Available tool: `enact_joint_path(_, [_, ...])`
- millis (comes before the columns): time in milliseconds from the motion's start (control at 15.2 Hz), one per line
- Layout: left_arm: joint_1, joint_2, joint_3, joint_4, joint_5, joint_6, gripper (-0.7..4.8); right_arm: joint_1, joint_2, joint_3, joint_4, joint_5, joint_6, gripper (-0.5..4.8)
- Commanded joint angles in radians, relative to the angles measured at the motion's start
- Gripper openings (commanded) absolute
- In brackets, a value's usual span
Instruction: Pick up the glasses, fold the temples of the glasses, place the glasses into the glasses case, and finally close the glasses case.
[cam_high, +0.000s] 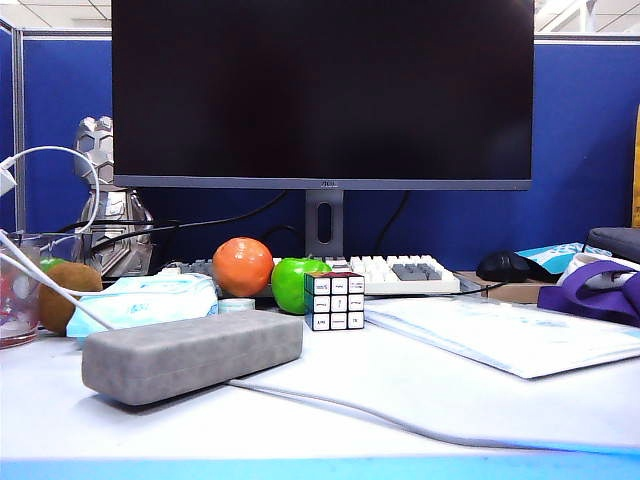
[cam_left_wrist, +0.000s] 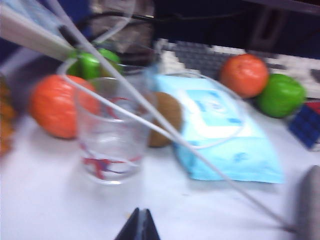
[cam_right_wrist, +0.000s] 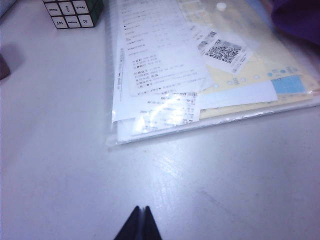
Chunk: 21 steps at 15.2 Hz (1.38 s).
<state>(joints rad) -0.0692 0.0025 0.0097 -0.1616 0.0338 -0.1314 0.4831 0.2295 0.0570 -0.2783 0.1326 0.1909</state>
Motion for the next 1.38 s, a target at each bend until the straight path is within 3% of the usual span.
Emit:
enact_joint_path(66, [0.019,-0.002,-0.002,-0.018,0.004,0.161,-0.07,0.000,0.000,0.003,0.013,0.004,0.003,-0.01])
enact_joint_path(591, [0.020,-0.002,-0.002,-0.012,0.004,0.158,-0.05,-0.013,-0.055,-0.023,0.029,0.022,-0.003,-0.01])
enact_joint_path(722, [0.020,-0.002,-0.002,-0.011,0.007,0.158,-0.05,-0.133,-0.157,-0.031,0.059,0.075,-0.021,-0.01])
enact_joint_path(919, [0.020,-0.002,-0.002,-0.011,0.007,0.158,-0.04,-0.299,-0.228,-0.055,0.137,0.051,-0.221,-0.01])
enact_joint_path(1116, [0.021,-0.002,-0.002,-0.009,0.008,0.158,-0.04,-0.362,-0.228,-0.055,0.120,-0.004,-0.222,-0.01])
enact_joint_path(1378, [0.021,-0.002,-0.002,-0.009,0.008,0.158,-0.05,-0.362,-0.228,-0.055,0.122,0.000,-0.222,-0.01])
